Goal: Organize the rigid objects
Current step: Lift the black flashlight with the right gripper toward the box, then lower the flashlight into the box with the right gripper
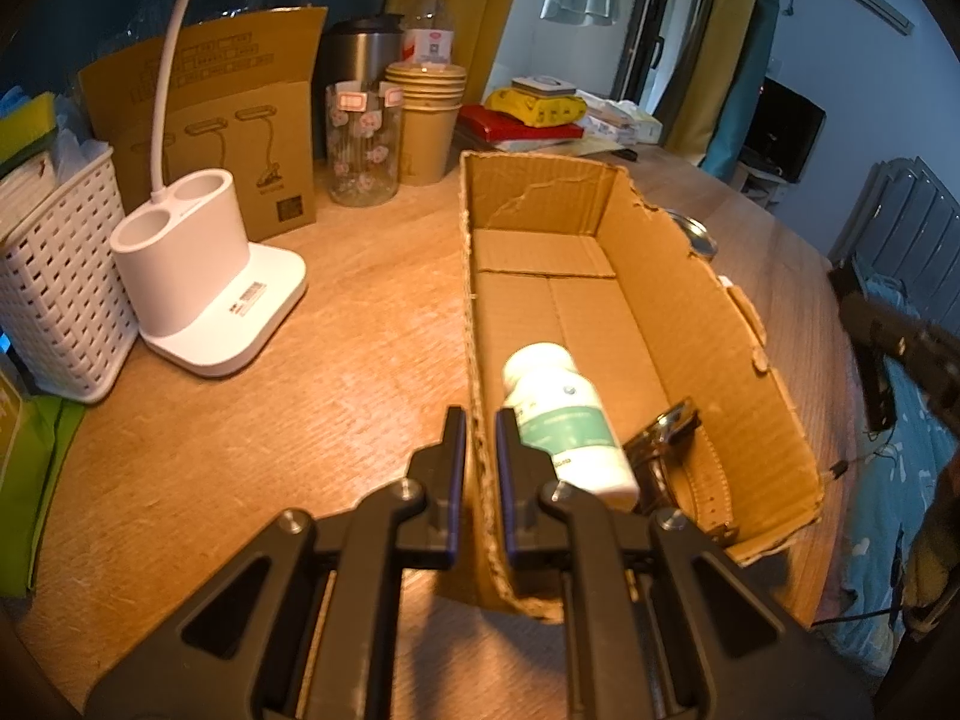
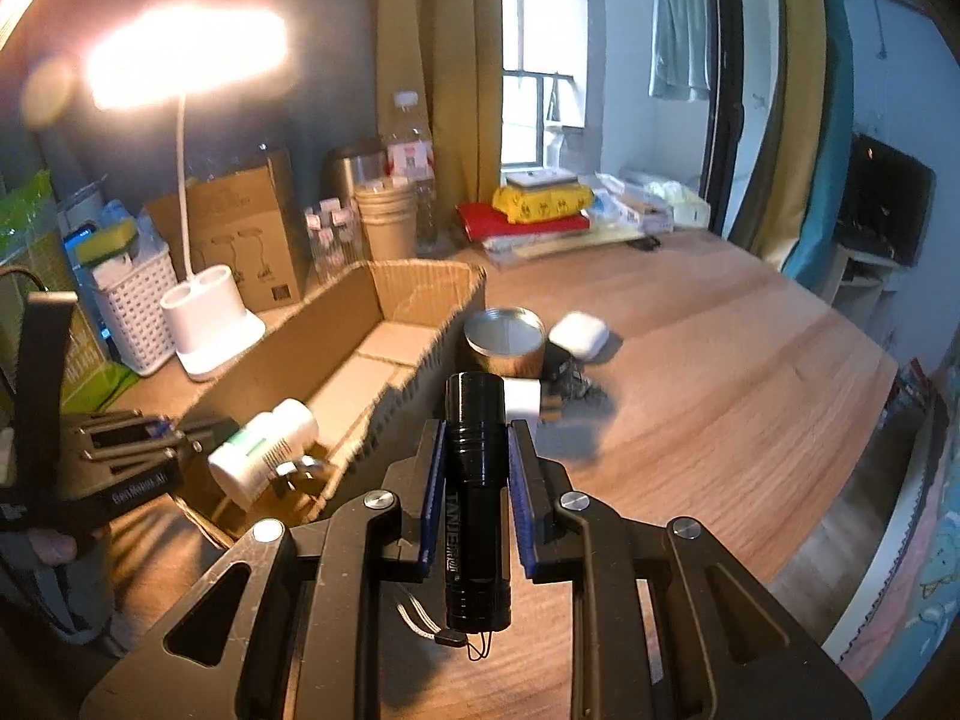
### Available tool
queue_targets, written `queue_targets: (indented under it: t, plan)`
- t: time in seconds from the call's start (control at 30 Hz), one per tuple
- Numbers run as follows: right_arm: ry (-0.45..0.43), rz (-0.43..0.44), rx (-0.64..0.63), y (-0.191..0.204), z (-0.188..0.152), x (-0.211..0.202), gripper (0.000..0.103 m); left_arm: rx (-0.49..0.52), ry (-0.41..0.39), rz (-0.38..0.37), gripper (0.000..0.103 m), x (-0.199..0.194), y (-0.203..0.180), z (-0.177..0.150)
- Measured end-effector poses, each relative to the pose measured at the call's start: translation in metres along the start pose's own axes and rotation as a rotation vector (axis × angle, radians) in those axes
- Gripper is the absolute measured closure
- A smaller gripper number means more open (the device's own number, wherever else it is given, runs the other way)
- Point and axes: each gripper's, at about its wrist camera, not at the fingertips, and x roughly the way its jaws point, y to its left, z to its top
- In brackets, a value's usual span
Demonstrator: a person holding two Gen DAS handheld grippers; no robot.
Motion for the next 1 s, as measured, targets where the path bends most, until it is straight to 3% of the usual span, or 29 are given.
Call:
queue_targets:
  t: [0.43, 1.0]
  plan:
    - [-0.094, 0.063, -0.067, 0.034, 0.047, -0.006, 0.081, 0.0, 0.0, -0.001, 0.093, 0.0, 0.0, 0.0]
    - [-0.078, 0.161, -0.109, 0.068, 0.058, 0.024, 0.081, 0.0, 0.001, -0.001, 0.093, 0.001, -0.001, -0.001]
